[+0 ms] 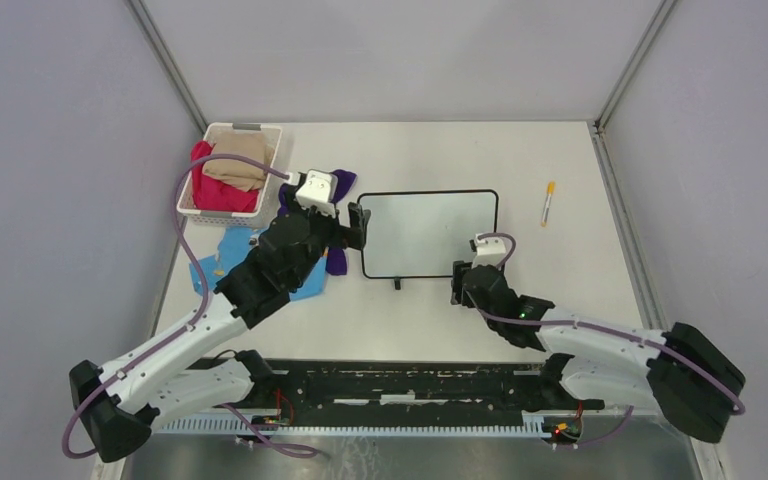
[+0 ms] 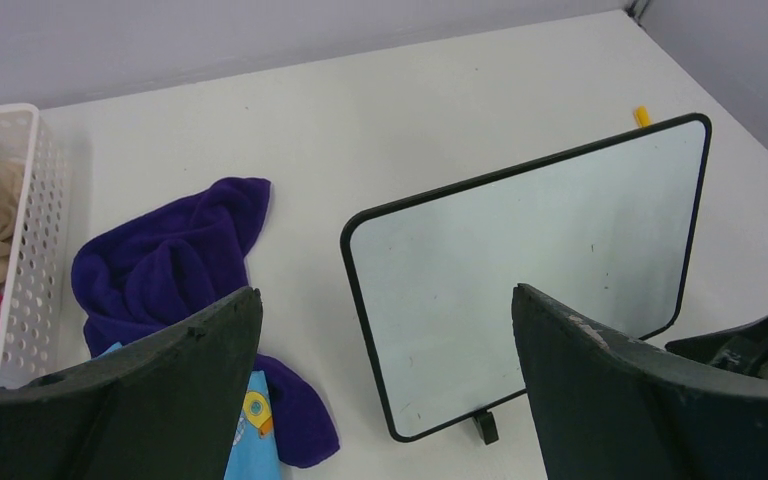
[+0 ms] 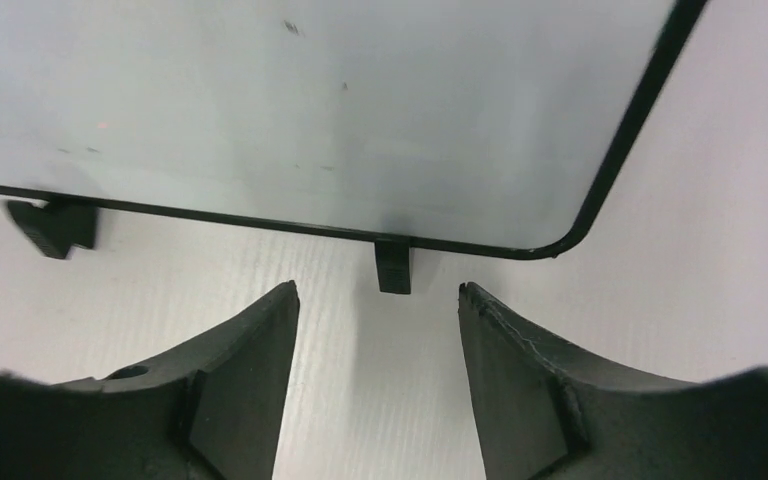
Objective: Write a sentence on the whiteboard
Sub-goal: Move the whiteboard to the center of the board, then open the whiteboard marker at the center of the board.
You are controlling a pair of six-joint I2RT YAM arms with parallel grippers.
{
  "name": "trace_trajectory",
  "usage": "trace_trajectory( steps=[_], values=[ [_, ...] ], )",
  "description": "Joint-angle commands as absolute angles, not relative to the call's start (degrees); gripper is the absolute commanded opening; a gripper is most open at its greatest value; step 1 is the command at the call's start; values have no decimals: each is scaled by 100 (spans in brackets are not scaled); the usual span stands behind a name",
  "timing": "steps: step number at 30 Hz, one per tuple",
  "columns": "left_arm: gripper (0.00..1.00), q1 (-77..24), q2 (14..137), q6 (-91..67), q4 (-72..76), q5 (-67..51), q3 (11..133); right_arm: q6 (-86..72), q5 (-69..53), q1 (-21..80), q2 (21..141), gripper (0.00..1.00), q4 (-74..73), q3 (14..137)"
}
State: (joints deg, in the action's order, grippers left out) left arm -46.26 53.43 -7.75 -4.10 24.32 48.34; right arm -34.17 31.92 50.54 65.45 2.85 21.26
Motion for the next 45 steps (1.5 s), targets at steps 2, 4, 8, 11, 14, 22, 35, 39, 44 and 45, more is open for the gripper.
trace_trajectory(
  steps=[2, 4, 8, 11, 14, 22, 35, 39, 44, 45],
  values=[
    [100, -4667, 5015, -494, -19, 2738, 4819, -2864, 3583, 5079, 5306, 68, -405, 2277],
    [100, -4667, 4938, -559, 99, 2761, 4800, -2491, 3854, 5058, 5031, 70, -575, 2470],
    [100, -4667, 4913, -879, 56, 3006, 5017, -1957, 4988, 4861, 5166, 70, -1099, 3233],
    [100, -4667, 5068, -1030, -280, 3136, 5570, -1693, 5257, 4520, 5172, 70, -970, 3637],
    [100, -4667, 5206, -924, -425, 3212, 5964, -1748, 4671, 3646, 4865, 66, -395, 3661],
    [100, -4668, 4985, -637, 551, 3483, 5130, -2760, 3488, 1547, 5434, 65, -129, 4020],
    [100, -4667, 4692, -1121, 281, 3282, 4864, -2509, 2866, 370, 7984, 65, 132, 4956],
    [100, -4746, 4435, -698, 325, 3224, 4738, -1997, 2478, 192, 8439, 64, 588, 5024],
    [100, -4786, 4389, -595, 340, 3083, 4717, -1757, 1963, 52, 9211, 66, 479, 5520],
    [100, -4782, 4412, -590, 316, 3043, 4734, -1738, 1853, 38, 9363, 66, 475, 5612]
  ],
)
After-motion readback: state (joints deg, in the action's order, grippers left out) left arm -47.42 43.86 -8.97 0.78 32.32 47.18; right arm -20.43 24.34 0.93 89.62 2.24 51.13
